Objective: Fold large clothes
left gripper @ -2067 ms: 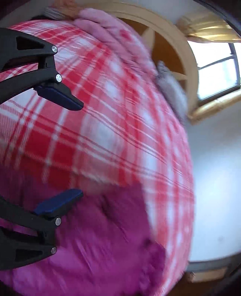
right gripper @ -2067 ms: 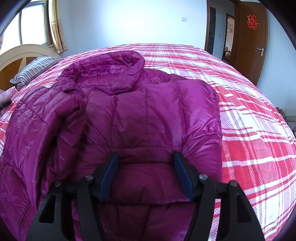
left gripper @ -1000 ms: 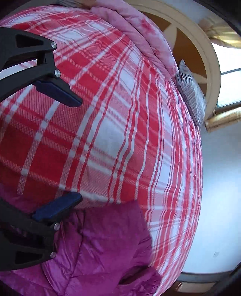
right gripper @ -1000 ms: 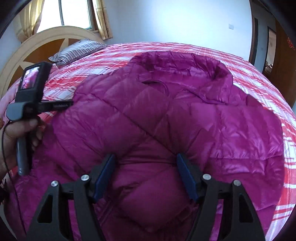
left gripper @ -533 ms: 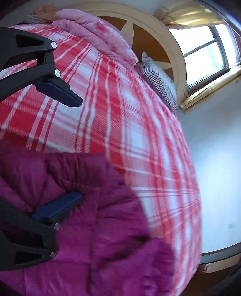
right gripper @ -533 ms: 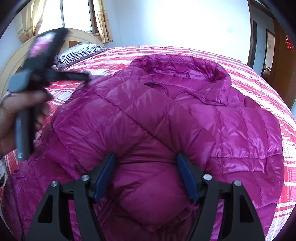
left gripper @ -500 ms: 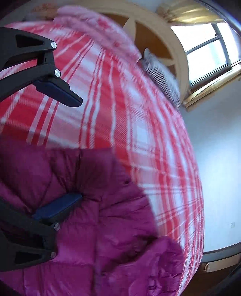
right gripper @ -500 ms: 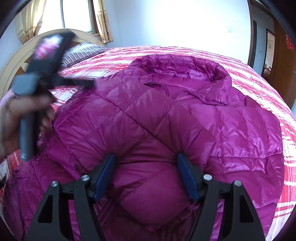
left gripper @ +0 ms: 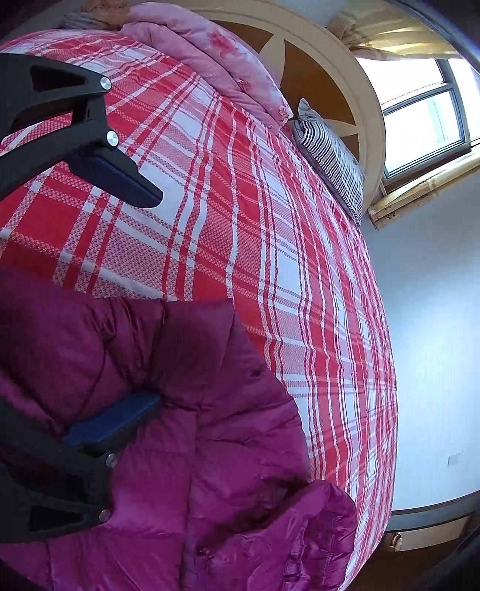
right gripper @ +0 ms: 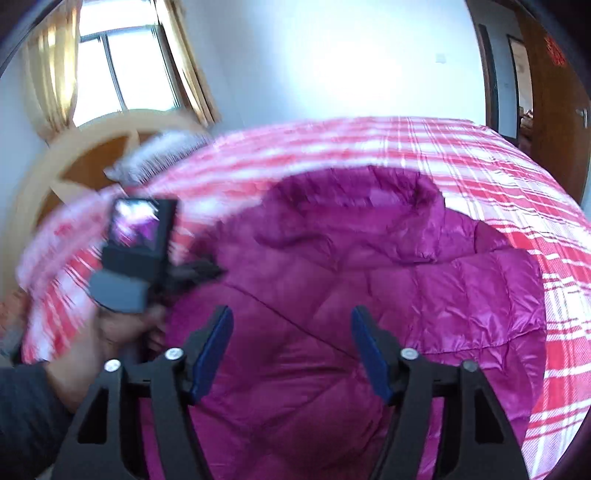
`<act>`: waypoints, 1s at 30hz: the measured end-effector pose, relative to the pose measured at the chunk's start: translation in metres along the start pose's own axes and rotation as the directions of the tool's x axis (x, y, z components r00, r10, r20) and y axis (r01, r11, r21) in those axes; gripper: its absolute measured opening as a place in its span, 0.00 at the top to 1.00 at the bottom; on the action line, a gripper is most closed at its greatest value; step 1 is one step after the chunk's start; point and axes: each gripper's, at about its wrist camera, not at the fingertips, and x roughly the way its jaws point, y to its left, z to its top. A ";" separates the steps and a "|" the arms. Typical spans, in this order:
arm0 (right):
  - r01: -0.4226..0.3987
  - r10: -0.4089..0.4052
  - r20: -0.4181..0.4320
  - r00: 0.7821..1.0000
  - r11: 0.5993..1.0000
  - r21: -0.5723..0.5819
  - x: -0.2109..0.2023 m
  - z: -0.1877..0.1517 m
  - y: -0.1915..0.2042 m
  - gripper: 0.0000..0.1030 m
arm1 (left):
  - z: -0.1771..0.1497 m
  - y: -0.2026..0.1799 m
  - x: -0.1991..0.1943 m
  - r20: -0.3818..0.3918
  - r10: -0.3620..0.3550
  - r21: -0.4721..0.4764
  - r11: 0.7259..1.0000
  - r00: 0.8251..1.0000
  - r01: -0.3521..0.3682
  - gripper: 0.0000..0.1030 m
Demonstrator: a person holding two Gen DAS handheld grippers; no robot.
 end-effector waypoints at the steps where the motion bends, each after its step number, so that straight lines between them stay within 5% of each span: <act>1: 0.013 -0.013 -0.040 0.999 1.000 0.000 0.011 -0.005 -0.002 0.36 | 0.000 0.001 0.000 0.000 -0.006 -0.007 1.000 1.000 0.006 0.03; 11: 0.123 -0.135 -0.090 0.987 0.985 -0.120 0.039 -0.036 0.008 0.40 | -0.001 0.002 0.002 -0.012 -0.002 -0.015 1.000 1.000 0.002 0.01; 30: 0.150 -0.162 -0.076 0.984 0.979 -0.140 0.042 -0.040 0.010 0.39 | 0.001 0.006 0.003 -0.028 -0.027 -0.027 0.999 0.999 0.026 0.01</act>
